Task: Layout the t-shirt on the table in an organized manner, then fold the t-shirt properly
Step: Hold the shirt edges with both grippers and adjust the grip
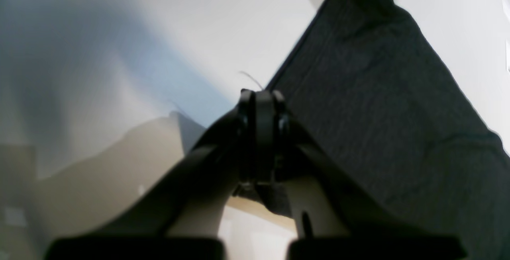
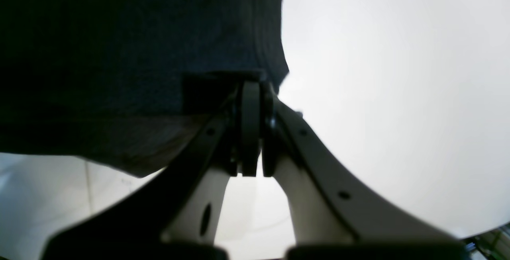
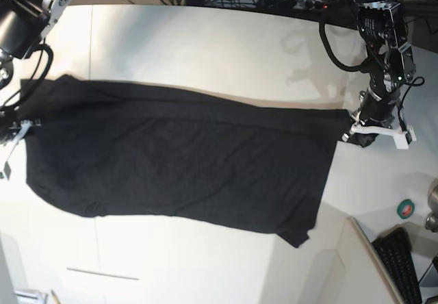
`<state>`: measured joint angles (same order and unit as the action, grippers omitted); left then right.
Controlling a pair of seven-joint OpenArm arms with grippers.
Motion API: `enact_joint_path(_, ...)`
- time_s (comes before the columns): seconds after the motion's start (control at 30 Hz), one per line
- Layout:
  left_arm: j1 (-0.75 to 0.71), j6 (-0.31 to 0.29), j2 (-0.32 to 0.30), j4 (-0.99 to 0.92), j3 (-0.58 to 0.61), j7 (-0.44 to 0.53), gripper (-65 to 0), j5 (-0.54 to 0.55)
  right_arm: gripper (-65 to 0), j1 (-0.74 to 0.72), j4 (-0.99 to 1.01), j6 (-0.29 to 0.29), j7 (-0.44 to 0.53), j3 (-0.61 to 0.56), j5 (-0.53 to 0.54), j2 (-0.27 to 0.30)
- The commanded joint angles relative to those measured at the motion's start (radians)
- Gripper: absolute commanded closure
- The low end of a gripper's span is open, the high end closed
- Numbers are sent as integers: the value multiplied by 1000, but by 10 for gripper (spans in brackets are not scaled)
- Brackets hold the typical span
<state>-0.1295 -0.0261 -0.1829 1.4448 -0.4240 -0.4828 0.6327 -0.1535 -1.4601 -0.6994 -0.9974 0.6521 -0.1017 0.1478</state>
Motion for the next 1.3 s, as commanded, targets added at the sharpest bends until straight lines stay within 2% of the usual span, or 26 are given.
enact_joint_path(0.0,20,-5,-11,9,1,23,0,5,0,-34,-3,1,10,1,3,17)
enact_joint_path(0.17,78,-4,-13,-51,55,23,0,5,0,-110,128,1,65,1,-8,20)
enact_joint_path(0.23,100,-1,-11,-85,70,29,0,5,0,-140,181,1,105,1,-72,26)
enact_joint_path(0.3,126,33,-11,-114,83,31,0,5,0,-173,244,1,153,2,-138,25)
enact_joint_path(0.4,155,42,-11,-146,93,31,0,5,0,-206,322,1,197,10,-152,31)
enact_joint_path(0.63,186,42,-13,-197,90,32,0,5,0,-226,368,1,214,11,-152,31)
enact_joint_path(1.1,189,42,-14,-178,81,32,0,8,0,-240,332,1,217,11,-152,31)
enact_joint_path(1.27,236,42,-11,-235,81,32,0,6,0,-263,367,1,222,10,-152,31)
